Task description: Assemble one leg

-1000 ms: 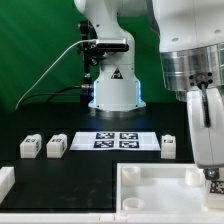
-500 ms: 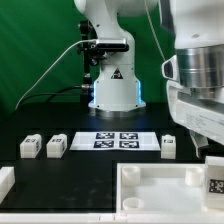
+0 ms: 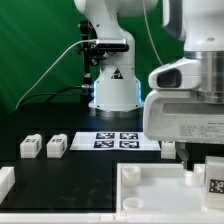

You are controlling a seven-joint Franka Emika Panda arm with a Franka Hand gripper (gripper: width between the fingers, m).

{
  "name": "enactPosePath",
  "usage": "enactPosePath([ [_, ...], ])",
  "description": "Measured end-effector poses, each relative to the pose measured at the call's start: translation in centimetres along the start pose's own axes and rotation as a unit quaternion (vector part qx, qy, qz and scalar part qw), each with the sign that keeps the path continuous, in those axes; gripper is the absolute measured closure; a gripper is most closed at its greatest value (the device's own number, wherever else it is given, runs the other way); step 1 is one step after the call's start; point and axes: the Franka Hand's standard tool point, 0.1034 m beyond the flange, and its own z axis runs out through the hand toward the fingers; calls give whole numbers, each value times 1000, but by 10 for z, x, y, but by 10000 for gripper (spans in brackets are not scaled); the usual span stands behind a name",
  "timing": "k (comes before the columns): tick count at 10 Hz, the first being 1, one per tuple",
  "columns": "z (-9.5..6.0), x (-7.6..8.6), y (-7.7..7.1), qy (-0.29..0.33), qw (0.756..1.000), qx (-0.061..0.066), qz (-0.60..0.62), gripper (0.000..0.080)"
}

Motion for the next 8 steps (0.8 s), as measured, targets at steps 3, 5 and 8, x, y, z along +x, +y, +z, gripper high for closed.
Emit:
enactPosePath([
  [3, 0, 1, 1, 1, 999, 1, 32, 441],
  [5, 0, 1, 1, 0, 988, 3, 154, 509],
  [8, 1, 2, 3, -5, 927, 9, 375, 509],
])
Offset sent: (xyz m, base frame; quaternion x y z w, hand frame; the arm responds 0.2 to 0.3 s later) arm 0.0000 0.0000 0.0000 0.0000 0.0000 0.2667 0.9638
